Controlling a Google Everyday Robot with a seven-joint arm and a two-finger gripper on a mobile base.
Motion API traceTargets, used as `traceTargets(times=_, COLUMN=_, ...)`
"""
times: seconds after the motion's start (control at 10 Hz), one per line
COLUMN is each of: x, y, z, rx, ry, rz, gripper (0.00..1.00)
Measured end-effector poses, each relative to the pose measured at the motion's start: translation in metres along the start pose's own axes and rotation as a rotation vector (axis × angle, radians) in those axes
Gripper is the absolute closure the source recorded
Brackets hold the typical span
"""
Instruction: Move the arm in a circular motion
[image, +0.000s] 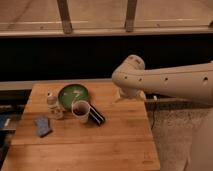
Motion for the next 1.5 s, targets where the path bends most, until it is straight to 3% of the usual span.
traceTargets(times=0.3, x=0.017, y=0.043, z=-0.006, rx=0.077, ry=0.007, rz=-0.239, gripper=0.2)
traceTargets(times=0.4, x=0.016, y=0.062, z=-0.009, rx=0.092, ry=0.002, rz=-0.282, gripper=0.2)
traceTargets(times=0.6, x=0.007, y=0.071, z=-0.01, rx=0.122, ry=-0.012, rz=-0.291, gripper=0.2)
traceTargets(times=0.9, x=-0.039, y=0.079, z=-0.01, rx=0.135, ry=-0.048, rz=-0.287, gripper=0.2)
traceTargets(times=1.2, x=-0.12, y=0.11, z=-0.018, rx=0.08, ry=-0.112, rz=-0.299, gripper=0.2)
traceTargets(times=1.5, x=-0.157, y=0.166, z=-0.031, rx=-0.007, ry=-0.142, rz=-0.347, gripper=0.2)
